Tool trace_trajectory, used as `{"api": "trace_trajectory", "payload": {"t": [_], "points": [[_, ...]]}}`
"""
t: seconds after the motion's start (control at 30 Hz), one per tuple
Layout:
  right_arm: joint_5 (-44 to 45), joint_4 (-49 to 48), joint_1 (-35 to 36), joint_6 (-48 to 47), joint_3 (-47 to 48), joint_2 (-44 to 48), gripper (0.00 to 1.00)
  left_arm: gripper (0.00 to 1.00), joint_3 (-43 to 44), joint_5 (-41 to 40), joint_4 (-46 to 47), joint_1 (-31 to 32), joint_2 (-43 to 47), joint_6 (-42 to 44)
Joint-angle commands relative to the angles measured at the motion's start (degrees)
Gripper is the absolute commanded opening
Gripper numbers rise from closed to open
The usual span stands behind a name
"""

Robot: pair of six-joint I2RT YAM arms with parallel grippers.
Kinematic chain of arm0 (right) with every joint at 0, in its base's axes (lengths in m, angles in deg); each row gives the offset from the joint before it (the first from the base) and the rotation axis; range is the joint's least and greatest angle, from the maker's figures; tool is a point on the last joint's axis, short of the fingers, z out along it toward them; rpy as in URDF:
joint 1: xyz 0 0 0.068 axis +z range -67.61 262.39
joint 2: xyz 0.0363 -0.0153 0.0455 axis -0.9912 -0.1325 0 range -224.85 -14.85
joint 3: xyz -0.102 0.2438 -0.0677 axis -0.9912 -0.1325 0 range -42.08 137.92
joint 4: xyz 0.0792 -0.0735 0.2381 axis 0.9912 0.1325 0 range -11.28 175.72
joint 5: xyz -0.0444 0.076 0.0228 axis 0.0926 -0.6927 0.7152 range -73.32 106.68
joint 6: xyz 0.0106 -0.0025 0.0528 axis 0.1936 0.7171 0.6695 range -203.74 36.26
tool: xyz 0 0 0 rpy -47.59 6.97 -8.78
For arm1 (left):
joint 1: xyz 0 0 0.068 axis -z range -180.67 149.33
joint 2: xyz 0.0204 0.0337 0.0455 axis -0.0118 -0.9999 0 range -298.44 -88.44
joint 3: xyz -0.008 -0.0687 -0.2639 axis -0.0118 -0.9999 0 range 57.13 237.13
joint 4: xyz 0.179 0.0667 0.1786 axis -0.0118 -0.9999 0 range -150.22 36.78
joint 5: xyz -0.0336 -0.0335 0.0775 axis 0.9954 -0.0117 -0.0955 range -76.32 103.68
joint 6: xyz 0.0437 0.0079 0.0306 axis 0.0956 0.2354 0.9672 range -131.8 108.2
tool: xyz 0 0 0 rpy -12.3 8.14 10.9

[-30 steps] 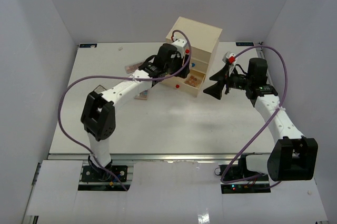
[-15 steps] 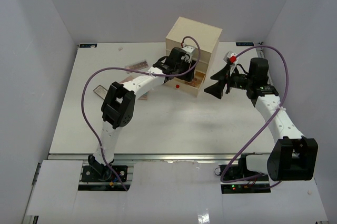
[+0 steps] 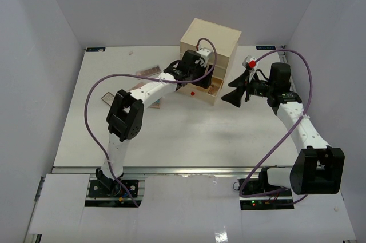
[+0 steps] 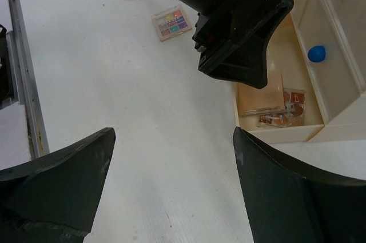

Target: Organize the makeup

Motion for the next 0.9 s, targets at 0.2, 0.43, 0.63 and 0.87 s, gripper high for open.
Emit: {"api": "trace_trajectory", "payload": {"t": [0.2,0.43,0.63,0.87], "points": [[1.5,0.9,1.8,0.2,0.8,-1.5,0.9,0.87,-4.3,2.6,0.7,-2.0,10.6,-0.6],[13.7,8.8,14.2,-4.6,7.1,-6.7,0.9,0.88,-20.1,3.3,3.4,-7.0,28.5,-4.4],[26.1,13.2,26.2,-6.3,15.2,-15.5,0.9,0.98,-41.9,-3.3,8.4,-14.5,51.0,-8.2],[41.8,17.1,38.9,-5.2,32.5,-31.8,0.9,0.98,-56.7,-18.1,10.9,-17.0,70.7,-8.3]]}}
